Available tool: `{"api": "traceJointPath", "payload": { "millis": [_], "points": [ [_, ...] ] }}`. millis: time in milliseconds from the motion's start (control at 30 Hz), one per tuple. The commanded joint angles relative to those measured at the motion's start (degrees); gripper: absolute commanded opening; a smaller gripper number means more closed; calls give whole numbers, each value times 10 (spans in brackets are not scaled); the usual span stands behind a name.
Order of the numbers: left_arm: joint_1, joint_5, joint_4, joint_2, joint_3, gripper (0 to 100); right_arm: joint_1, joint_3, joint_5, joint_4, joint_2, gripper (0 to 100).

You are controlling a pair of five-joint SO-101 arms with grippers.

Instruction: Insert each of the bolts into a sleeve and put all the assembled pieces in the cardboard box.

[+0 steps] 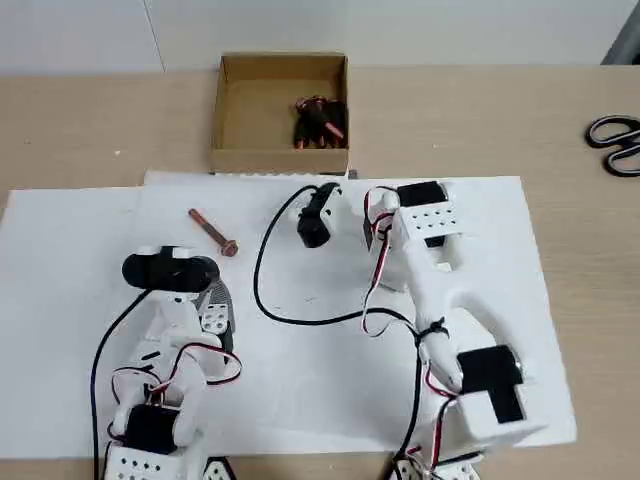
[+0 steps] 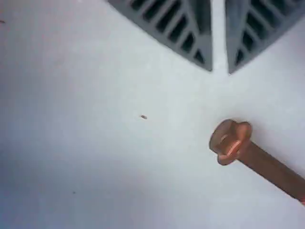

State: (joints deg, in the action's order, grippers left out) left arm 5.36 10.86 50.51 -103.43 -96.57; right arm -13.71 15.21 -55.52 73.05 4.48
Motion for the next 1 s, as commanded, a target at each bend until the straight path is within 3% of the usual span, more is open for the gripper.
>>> {"api": "traceJointPath", "payload": {
  "millis": [0, 467, 667, 800, 967],
  "points": [
    [-4, -2, 7, -5, 3, 6, 14, -1, -5, -21, 10, 180],
    [-4, -2, 7, -5, 3, 6, 23, 1, -6, -23, 81, 173],
    [-4, -2, 7, -5, 3, 6, 22, -1, -4, -23, 105, 14],
    [-4, -2, 7, -5, 3, 6, 18, -12, 2, -15, 95, 11],
    [-4, -2, 7, -5, 3, 6, 19, -60, 105, 32, 43, 11]
  ]
}}
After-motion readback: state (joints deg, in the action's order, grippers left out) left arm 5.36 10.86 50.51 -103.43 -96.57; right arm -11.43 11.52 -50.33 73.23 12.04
